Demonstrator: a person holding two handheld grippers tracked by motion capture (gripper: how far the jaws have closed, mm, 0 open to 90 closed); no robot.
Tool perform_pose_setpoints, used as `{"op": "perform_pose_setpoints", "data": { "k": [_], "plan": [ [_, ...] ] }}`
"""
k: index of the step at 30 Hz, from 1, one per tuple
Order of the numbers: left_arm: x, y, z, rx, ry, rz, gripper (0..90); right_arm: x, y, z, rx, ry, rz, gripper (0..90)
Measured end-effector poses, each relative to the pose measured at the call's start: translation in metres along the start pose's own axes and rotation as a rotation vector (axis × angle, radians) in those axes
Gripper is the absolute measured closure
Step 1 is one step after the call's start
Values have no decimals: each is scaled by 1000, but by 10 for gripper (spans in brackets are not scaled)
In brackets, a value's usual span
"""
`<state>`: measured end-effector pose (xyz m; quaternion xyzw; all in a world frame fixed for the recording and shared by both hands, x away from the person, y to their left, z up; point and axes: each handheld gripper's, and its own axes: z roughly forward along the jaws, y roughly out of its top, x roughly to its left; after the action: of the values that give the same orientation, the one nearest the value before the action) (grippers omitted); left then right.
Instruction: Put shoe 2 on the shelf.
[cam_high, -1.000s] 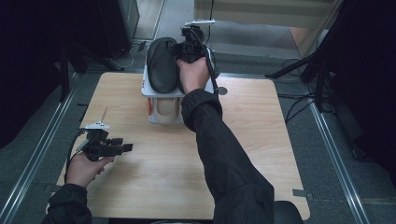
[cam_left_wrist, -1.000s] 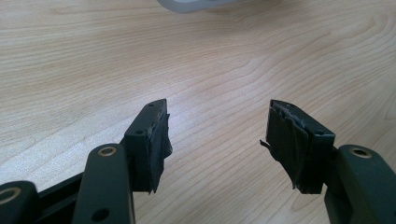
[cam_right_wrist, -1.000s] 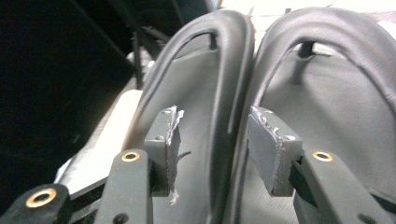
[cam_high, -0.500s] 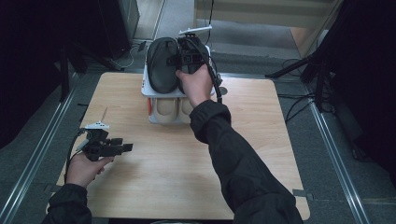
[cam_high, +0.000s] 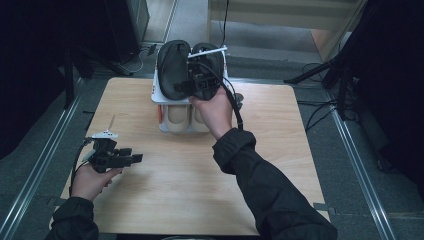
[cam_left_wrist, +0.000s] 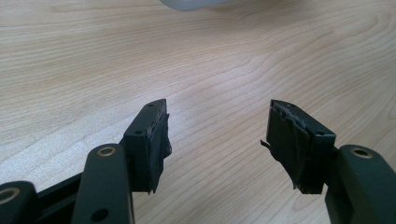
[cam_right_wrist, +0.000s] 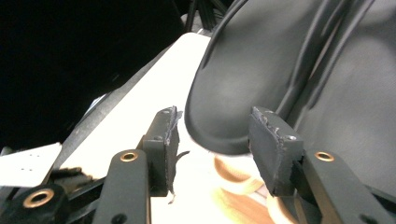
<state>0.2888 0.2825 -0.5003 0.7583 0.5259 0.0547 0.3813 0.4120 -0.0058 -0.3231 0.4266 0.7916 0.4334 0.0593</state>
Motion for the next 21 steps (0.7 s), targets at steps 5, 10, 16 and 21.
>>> {"op": "perform_pose_setpoints", "data": {
  "k": [5, 10, 16, 21],
  "plan": [
    [-1, 0, 0, 0, -1, 0, 392, 8, -16, -5, -10, 24, -52, 538],
    [-1, 0, 1, 2, -1, 3, 392, 15, -33, -5, -2, 52, -94, 533],
    [-2, 0, 2, 0, 0, 11, 392, 15, -55, -5, 11, 89, -126, 520],
    [-3, 0, 3, -3, 1, 16, 391, 9, -77, -2, 17, 123, -153, 517]
  ]
}}
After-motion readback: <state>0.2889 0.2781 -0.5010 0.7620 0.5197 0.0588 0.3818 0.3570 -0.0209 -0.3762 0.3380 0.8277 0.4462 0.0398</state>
